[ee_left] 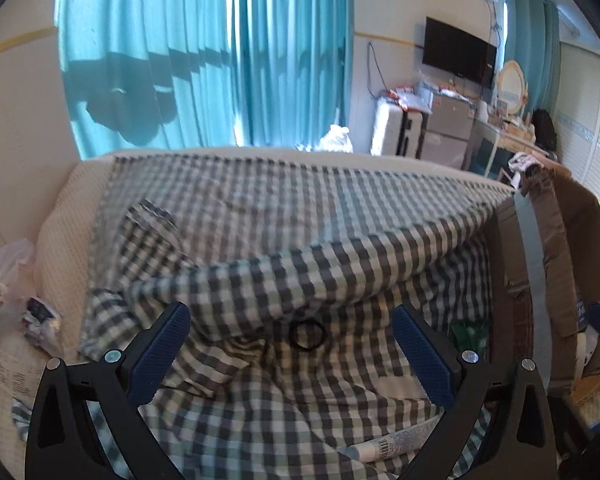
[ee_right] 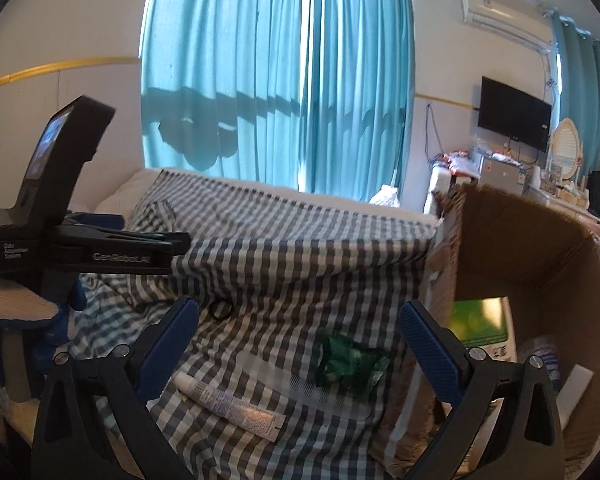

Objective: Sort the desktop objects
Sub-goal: 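Move both tools back to the pile toward the black hair tie and white comb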

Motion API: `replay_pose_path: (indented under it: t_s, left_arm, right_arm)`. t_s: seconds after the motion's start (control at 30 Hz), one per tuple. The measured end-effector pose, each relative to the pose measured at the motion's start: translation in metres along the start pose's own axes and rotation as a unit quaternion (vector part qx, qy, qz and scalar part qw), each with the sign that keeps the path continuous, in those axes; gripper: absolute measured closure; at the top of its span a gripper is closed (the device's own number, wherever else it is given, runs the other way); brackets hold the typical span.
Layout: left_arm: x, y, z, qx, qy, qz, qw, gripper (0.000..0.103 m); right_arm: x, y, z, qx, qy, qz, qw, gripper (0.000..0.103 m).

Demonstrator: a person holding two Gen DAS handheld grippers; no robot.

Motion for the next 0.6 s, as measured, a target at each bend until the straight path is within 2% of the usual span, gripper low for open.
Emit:
replay_pose_path:
  t_s: [0.1, 0.23, 0.3, 0.37, 0.43, 0.6]
  left_arm:
    - [0.012, -0.01, -0.017, -0.028, -0.044, -0.004, 0.9986, 0.016]
    - [0.017, -0.021, -0.043, -0.06, -0.053, -0.005, 0.9968, 0.018]
    - [0.018, -0.025, -0.055, -0.078, -0.065, 0.001, 0.9948, 0.022]
    - [0.018, -0.031, -0.069, -0.102, -0.074, 0.004, 0.992, 0.039]
    - [0.02, -0.04, -0.082, -0.13, -0.079, 0.002, 0.9884, 0.049]
    - [0.021, -0.048, -0.109, -0.155, -0.076, 0.007, 0.985, 0.052]
  right_arm:
    - [-0.004, -0.015, -0.02, -0.03, 0.011, 0.005, 0.999, 0.018]
    - [-0.01, -0.031, -0.042, -0.061, 0.027, 0.009, 0.998, 0.022]
    - [-0.014, -0.039, -0.051, -0.075, 0.035, 0.01, 0.997, 0.023]
    - [-0.017, -0.047, -0.061, -0.09, 0.044, 0.013, 0.995, 0.024]
    - [-0.023, -0.056, -0.072, -0.103, 0.054, 0.017, 0.993, 0.024]
    - [-0.029, -0.075, -0.095, -0.135, 0.039, 0.052, 0.989, 0.024]
Point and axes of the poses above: each gripper's, at about its wrist camera, not at the fingertips, and z roughly against the way its jaws point, x to its right, y to its top, the point moved 6 cm from there along -z, roughly the way its jaws point, and after that the axes turned 3 degrees about x, right-handed, at the moved point
